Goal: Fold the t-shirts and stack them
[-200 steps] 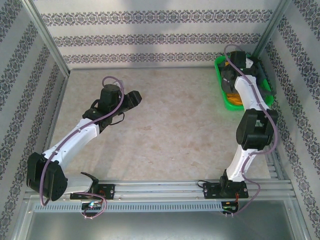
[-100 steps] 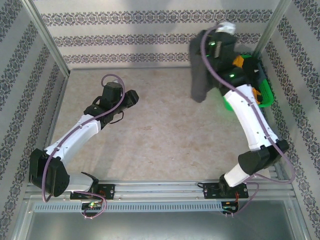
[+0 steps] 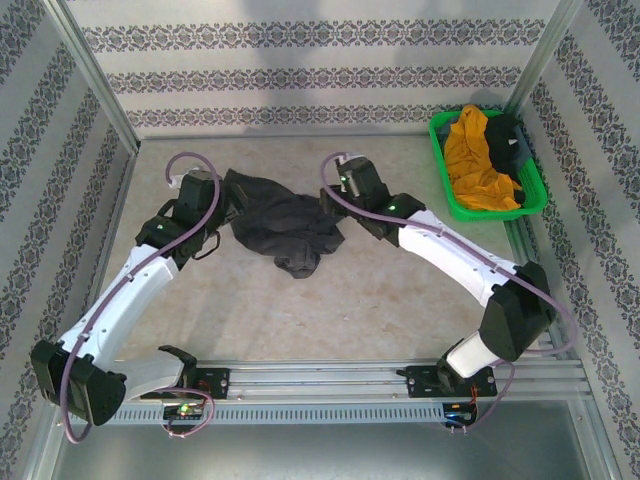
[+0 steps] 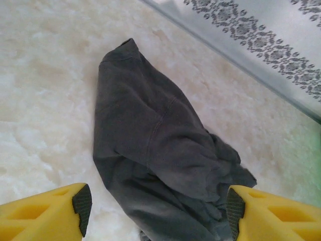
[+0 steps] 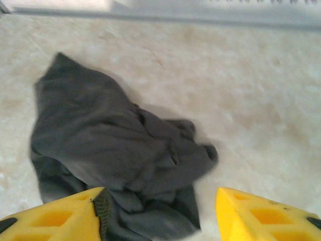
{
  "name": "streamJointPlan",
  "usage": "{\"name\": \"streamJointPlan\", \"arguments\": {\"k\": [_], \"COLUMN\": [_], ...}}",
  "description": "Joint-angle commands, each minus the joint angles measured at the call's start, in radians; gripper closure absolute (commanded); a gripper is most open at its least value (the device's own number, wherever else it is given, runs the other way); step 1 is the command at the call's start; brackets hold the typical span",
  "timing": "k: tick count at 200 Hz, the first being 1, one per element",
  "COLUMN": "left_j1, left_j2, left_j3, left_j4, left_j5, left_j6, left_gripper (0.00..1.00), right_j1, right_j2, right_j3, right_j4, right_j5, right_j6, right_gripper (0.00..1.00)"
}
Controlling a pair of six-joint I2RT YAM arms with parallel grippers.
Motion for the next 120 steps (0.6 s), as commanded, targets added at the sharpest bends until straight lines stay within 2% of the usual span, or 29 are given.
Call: {"name": "streamJointPlan", "arguments": {"k": [1, 21, 65, 86, 102, 120], "left_j1": [0.058, 0.111, 0.26, 0.263, 0.253, 0.215], "left_j2": [0.051, 0.109, 0.272, 0.396, 0.495, 0.567], "left_j3": [-0.011, -0.02, -0.068, -0.004, 0.051, 0.085], "left_j4": [-0.066, -0.034, 0.166, 0.211, 0.217, 0.235], "left_j5": [0.085, 0.153, 0.323, 0.378, 0.45, 0.475], "left_j6": [-0.03, -0.066, -0.195, -0.176, -0.182, -0.193], "left_gripper": [0.27, 0.27, 0.31, 0.34, 0.37, 0.38], "right_j1": [-0.057, -0.048, 0.015, 0.036, 0.055, 0.057], "right_j2": [-0.041, -0.008, 0.152, 0.241, 0.291, 0.335], "right_j3": [-0.041, -0.08, -0.108, -0.095, -0.076, -0.081], "right_j4": [-0.02, -0.018, 0.022, 0.051, 0.056, 0.089], "right_j5": [-0.122, -0.176, -0.343, -0.441, -0.47, -0.5], "right_j6": [0.133, 0.189, 0.298, 0.354, 0.386, 0.45], "right_gripper": [0.45, 0.47, 0.45, 0.43, 0.43, 0.46]}}
